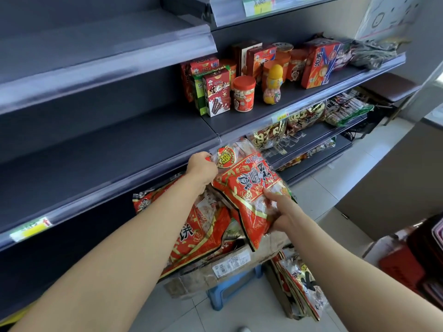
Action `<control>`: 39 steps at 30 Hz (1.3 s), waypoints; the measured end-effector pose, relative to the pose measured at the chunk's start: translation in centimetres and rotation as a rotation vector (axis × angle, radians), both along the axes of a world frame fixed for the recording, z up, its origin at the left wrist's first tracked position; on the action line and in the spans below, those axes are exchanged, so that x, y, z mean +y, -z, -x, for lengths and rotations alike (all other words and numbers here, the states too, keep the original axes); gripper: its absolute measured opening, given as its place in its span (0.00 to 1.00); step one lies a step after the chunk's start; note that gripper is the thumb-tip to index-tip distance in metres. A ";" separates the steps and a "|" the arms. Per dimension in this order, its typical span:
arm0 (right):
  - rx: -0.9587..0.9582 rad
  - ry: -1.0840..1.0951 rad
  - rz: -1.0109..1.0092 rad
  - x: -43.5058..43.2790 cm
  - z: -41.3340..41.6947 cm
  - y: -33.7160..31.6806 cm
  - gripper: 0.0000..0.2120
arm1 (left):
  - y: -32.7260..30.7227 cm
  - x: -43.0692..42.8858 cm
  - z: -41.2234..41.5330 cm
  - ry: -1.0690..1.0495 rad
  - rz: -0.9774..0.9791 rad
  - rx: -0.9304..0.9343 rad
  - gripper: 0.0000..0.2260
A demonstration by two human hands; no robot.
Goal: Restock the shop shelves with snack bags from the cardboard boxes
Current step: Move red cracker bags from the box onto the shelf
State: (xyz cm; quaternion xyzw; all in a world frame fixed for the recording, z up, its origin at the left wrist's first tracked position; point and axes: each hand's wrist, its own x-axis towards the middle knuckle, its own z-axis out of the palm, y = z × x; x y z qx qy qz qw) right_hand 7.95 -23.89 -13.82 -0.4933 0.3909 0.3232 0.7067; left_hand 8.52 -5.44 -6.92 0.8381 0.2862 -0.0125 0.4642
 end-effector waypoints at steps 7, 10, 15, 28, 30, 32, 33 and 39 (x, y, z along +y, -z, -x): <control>-0.341 0.077 0.000 0.6 -0.7 -4.6 0.33 | -2.7 2.2 3.3 -0.040 0.163 -0.091 0.11; -0.453 0.073 0.017 1.6 -0.1 -6.9 0.28 | -4.3 4.2 5.3 -0.098 0.320 -0.102 0.16; -0.600 -0.070 0.011 5.2 2.1 -9.9 0.30 | -6.8 8.7 9.1 -0.052 0.373 -0.048 0.37; -0.795 -0.517 0.016 22.6 11.5 -14.3 0.23 | -10.1 24.0 23.9 -0.241 0.410 -0.072 0.16; -0.766 -0.591 0.006 25.5 13.2 -14.1 0.21 | -9.9 26.3 26.5 -0.280 0.398 -0.058 0.15; -0.724 -0.649 -0.015 28.2 15.0 -13.8 0.17 | -9.4 28.4 29.0 -0.312 0.378 -0.035 0.14; -0.704 -0.667 -0.027 29.6 15.8 -13.5 0.16 | -9.2 29.3 30.2 -0.330 0.373 -0.025 0.15; -0.651 -0.763 -0.054 36.5 20.0 -12.1 0.15 | -7.2 35.3 35.6 -0.465 0.406 -0.041 0.39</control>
